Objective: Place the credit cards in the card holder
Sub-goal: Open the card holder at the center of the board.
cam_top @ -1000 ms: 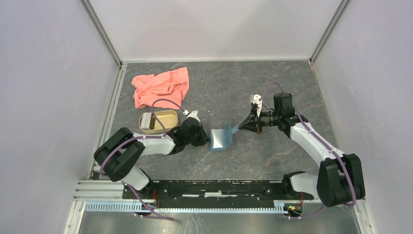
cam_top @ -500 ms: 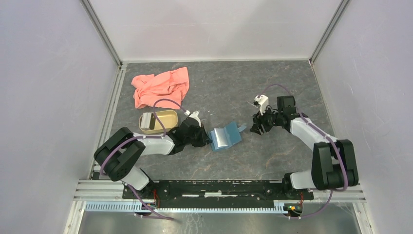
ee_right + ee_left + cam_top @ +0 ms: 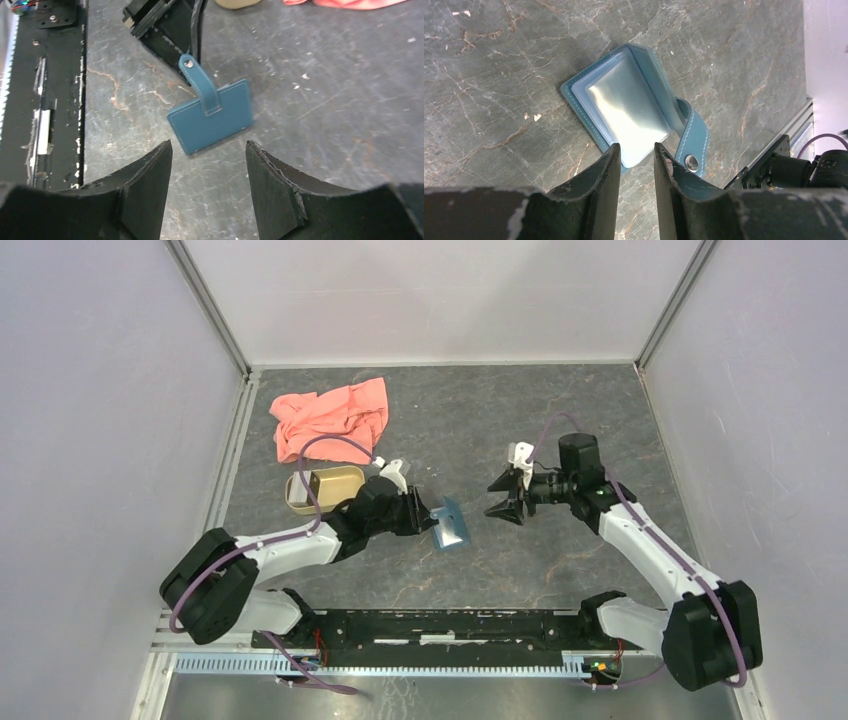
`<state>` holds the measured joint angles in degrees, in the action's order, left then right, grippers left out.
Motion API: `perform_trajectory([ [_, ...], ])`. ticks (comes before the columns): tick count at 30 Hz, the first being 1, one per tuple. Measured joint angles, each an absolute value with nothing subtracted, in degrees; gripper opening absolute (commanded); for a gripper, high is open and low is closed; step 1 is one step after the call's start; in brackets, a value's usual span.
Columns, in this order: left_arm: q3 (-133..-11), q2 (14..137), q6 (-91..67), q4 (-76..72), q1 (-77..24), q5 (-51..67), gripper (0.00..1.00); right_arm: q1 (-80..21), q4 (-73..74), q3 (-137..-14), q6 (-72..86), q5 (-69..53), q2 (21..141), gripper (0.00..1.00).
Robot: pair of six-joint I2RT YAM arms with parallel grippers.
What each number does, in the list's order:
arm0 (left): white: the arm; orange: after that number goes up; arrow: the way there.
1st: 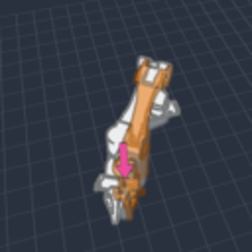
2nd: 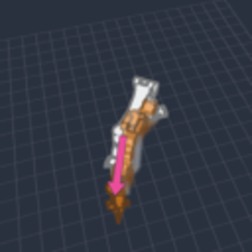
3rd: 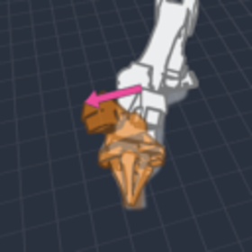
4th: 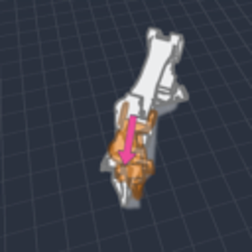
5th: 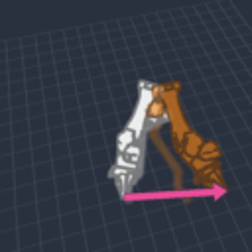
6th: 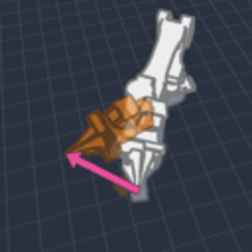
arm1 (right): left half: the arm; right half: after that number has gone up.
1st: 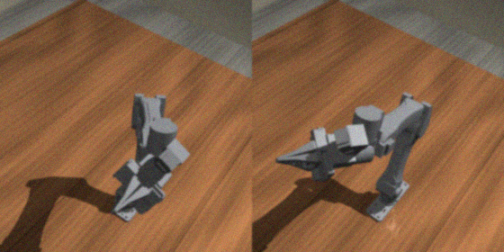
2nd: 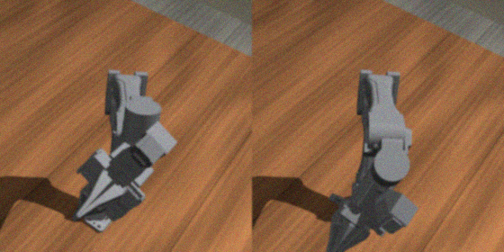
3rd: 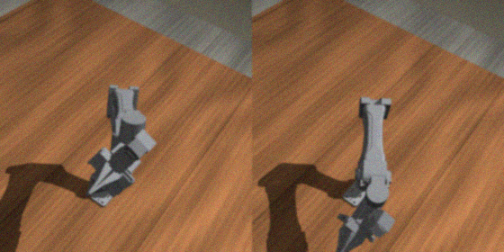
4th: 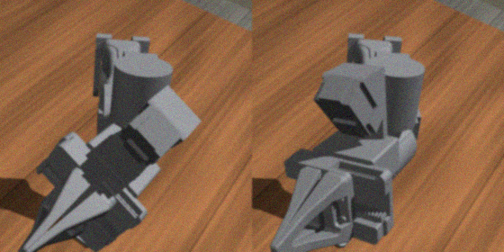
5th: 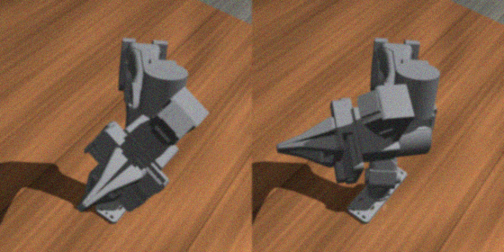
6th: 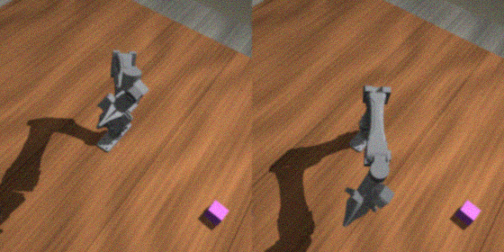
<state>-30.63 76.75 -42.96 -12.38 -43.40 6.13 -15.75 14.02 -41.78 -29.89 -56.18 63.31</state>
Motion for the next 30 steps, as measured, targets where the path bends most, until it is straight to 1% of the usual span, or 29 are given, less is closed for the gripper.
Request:
perform_trajectory([
  [5, -30.6, 75.9, -43.0, -12.7, -43.4, 6.7, 0.41, -18.0, 13.4, -40.3, -29.6, -56.6, 68.6, 0.68],
  [10, -31.7, 81.0, -43.0, -17.5, -43.3, 10.0, 0.4, -18.9, 13.9, -39.4, -29.8, -57.2, 69.4, 0.65],
  [11, -32.4, 82.6, -43.0, -18.2, -43.3, 10.8, 0.4, -19.0, 13.8, -39.3, -30.0, -57.5, 69.0, 0.62],
  [12, -33.3, 84.3, -43.0, -19.0, -43.3, 11.3, 0.4, -19.0, 13.9, -39.2, -30.3, -57.9, 68.4, 0.57],
  [15, -37.2, 90.3, -43.0, -21.2, -43.3, 13.9, 0.39, -19.1, 14.0, -39.0, -31.8, -59.4, 66.5, 0.35],
  [16, -38.6, 92.1, -43.0, -21.8, -43.3, 14.6, 0.39, -19.1, 14.1, -39.0, -32.5, -59.9, 66.0, 0.3],
  [17, -40.3, 94.1, -43.1, -22.6, -43.2, 15.6, 0.39, -19.1, 14.2, -38.9, -33.1, -60.6, 65.6, 0.26],
  [20, -44.1, 98.7, -43.6, -24.5, -43.2, 17.5, 0.39, -19.5, 14.2, -38.1, -33.9, -61.9, 65.5, 0.19],
  [23, -46.0, 101.3, -44.1, -25.5, -43.2, 18.6, 0.38, -20.7, 13.5, -37.3, -33.3, -60.2, 66.4, 0.13],
  [30, -47.3, 105.5, -44.9, -26.1, -43.2, 19.8, 0.38, -22.1, 10.5, -37.2, -29.1, -48.3, 74.4, 0.09],
])
